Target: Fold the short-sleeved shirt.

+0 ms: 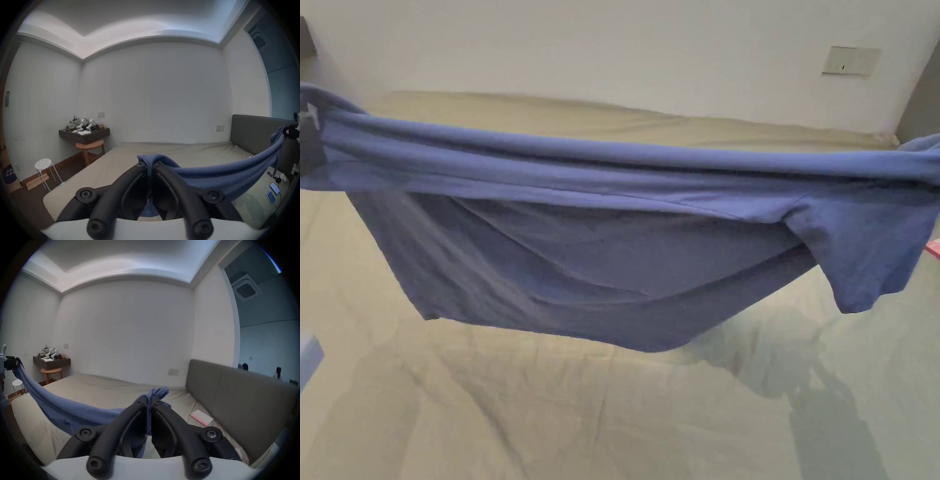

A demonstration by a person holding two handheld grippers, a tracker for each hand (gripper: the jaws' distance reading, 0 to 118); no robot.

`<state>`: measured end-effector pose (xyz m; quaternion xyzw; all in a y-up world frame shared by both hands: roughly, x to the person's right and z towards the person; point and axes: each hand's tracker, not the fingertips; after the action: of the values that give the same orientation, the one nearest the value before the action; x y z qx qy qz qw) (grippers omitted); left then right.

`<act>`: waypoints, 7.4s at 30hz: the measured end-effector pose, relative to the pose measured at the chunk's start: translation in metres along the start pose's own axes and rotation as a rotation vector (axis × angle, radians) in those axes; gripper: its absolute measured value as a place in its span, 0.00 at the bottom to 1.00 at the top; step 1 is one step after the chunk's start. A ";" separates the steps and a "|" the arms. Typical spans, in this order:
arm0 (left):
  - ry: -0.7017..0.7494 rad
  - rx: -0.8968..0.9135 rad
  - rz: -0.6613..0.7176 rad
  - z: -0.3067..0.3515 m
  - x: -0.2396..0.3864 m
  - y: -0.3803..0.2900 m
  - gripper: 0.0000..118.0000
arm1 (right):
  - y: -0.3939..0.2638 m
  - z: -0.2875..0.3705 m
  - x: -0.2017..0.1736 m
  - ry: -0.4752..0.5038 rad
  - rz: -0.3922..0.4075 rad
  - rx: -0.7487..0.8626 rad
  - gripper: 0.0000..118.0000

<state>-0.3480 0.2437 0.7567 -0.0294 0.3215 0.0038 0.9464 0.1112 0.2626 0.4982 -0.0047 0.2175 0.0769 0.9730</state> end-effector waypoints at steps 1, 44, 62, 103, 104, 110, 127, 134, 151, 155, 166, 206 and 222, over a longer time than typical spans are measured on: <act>0.003 0.015 -0.008 0.000 0.000 0.008 0.01 | 0.008 0.000 -0.001 -0.010 0.019 0.015 0.05; 0.003 0.011 -0.101 -0.271 0.037 0.137 0.01 | 0.103 -0.275 -0.028 -0.170 0.264 0.081 0.05; -0.033 -0.582 -0.120 -0.206 0.023 -0.196 0.01 | -0.215 -0.195 -0.060 0.092 0.239 -0.599 0.05; -0.073 -0.438 -0.092 -0.050 0.025 -0.185 0.93 | -0.164 -0.055 -0.056 0.109 0.062 -0.519 0.92; -0.068 -0.363 -0.058 -0.051 0.031 -0.166 0.93 | -0.150 -0.057 -0.063 0.102 0.066 -0.458 0.92; 0.015 -0.024 -0.095 -0.045 0.075 -0.102 0.20 | -0.103 -0.050 -0.115 0.094 0.108 -0.247 0.51; -0.102 -0.603 -0.247 -0.225 0.083 -0.247 0.00 | -0.168 -0.121 -0.126 0.099 0.127 -0.367 0.01; 0.006 -0.793 -0.131 -0.361 0.044 -0.300 0.97 | -0.206 -0.160 -0.091 0.046 0.126 -0.494 0.01; -0.092 -0.823 -0.282 -0.397 0.080 -0.312 0.00 | -0.229 -0.236 -0.068 0.066 0.136 -0.640 0.01; -0.090 -0.717 -0.227 -0.359 0.064 -0.279 0.00 | -0.234 -0.275 -0.058 0.076 0.113 -0.692 0.02; -0.130 -0.554 -0.296 -0.252 0.045 -0.220 0.00 | -0.318 -0.394 -0.039 0.020 0.067 -1.024 0.89; 0.075 0.182 -0.160 0.000 0.004 0.076 0.00 | 0.072 -0.015 0.008 -0.074 0.134 0.067 0.05; 0.086 0.210 -0.149 -0.105 0.005 0.178 0.00 | 0.176 -0.121 0.033 -0.054 0.096 0.157 0.05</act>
<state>-0.4128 0.4149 0.6607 0.0458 0.3575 -0.1012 0.9273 0.0631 0.4363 0.3786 0.0844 0.1964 0.1063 0.9711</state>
